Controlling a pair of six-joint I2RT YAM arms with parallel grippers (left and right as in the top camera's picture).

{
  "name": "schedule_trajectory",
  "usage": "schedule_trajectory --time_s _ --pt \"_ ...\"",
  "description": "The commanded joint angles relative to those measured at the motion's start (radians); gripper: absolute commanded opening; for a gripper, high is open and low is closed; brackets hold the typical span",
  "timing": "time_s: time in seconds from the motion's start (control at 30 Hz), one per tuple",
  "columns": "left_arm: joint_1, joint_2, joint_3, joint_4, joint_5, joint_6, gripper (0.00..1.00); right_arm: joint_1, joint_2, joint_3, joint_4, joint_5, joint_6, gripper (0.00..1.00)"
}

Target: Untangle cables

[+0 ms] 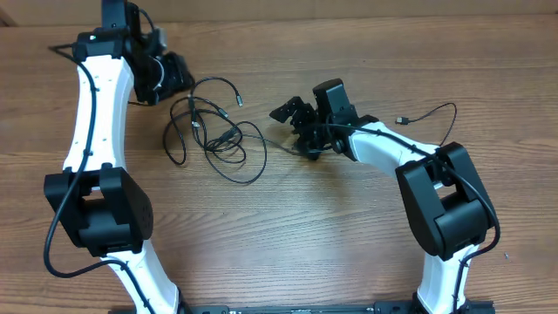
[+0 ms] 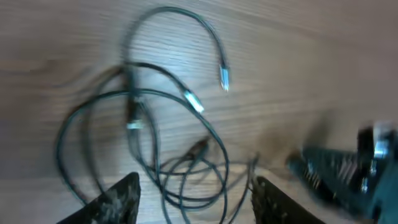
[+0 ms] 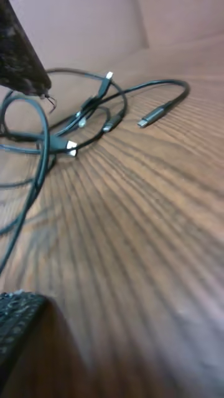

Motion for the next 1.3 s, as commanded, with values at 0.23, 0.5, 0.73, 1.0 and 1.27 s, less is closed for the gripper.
schedule_trajectory --time_s 0.23,0.5,0.73,1.0,1.27 --pt "-0.180 0.000 -0.204 0.166 -0.011 0.563 0.59 -0.187 -0.204 0.008 -0.244 0.059 -0.298 1.00" --pt "-0.242 0.000 -0.325 0.245 -0.071 0.640 0.48 -0.150 -0.225 -0.006 -0.423 0.045 -0.236 1.00" --pt "-0.240 0.000 -0.397 0.284 -0.073 0.640 0.37 -0.057 -0.221 -0.062 -0.432 0.064 0.069 1.00" --pt "-0.240 0.000 -0.427 0.290 -0.072 0.639 0.04 0.029 -0.220 -0.180 -0.368 0.377 0.298 1.00" --pt "-0.240 0.000 -0.427 0.281 -0.069 0.639 0.04 0.036 -0.156 -0.318 0.032 0.452 0.361 0.75"
